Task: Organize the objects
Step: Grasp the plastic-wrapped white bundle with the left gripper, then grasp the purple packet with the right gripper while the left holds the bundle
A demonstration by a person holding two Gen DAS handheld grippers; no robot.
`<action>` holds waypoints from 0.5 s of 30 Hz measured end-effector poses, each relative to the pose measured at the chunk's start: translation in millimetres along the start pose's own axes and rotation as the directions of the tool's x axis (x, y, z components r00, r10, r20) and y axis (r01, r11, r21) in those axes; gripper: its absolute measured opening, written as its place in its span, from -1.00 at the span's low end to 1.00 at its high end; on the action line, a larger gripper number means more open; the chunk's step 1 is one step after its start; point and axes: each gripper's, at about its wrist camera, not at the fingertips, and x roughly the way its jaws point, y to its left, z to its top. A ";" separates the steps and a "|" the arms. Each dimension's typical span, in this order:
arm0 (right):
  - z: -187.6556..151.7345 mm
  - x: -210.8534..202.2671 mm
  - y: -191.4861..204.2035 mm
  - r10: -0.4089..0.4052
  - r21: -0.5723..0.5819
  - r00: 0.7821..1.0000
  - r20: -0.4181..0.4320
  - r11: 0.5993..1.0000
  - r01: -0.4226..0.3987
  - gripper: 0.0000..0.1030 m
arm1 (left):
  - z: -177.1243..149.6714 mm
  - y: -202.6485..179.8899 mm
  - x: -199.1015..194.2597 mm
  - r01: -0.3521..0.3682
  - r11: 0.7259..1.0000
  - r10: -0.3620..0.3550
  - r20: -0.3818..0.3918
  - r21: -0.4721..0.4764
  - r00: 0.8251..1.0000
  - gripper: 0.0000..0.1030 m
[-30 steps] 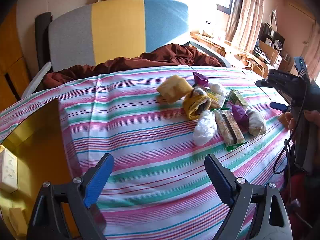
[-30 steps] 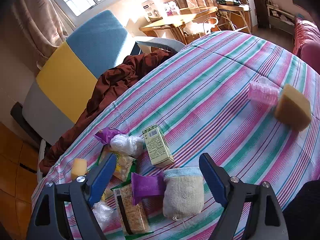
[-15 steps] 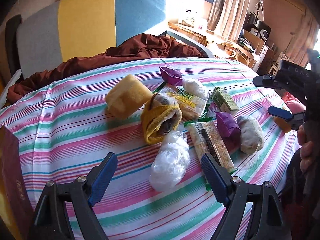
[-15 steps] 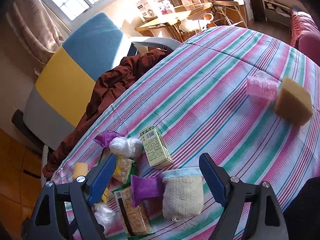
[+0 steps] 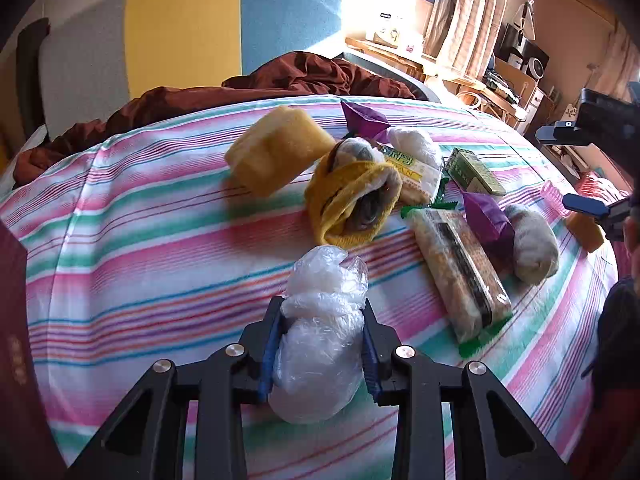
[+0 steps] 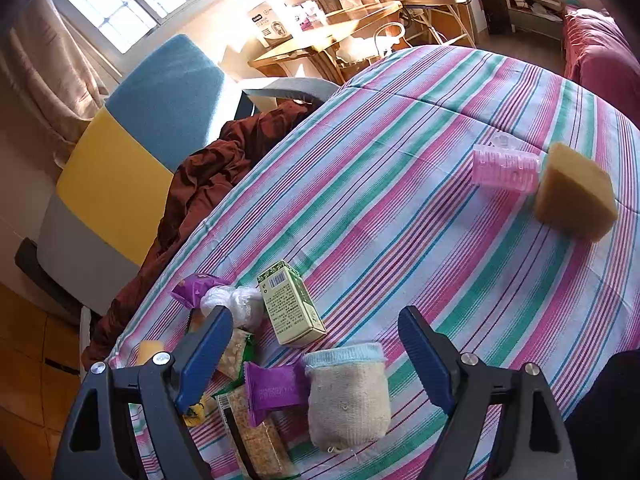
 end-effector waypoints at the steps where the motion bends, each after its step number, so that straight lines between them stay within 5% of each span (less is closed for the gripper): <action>1: 0.6 0.6 -2.1 0.002 0.012 1.000 -0.003 1.000 -0.002 0.68 | -8.3 3.2 -6.6 -0.005 1.000 0.005 0.012 -0.005 1.000 -0.32; 7: -1.0 5.5 -0.9 -0.010 0.008 1.000 -0.023 1.000 0.010 0.67 | -32.4 9.1 -18.6 -0.017 1.000 0.017 0.048 0.001 0.999 -0.32; 15: -10.4 21.2 24.0 -0.089 -0.148 0.995 -0.053 0.986 0.081 0.40 | -33.8 7.5 -17.2 -0.024 1.000 0.023 0.068 0.015 0.997 -0.31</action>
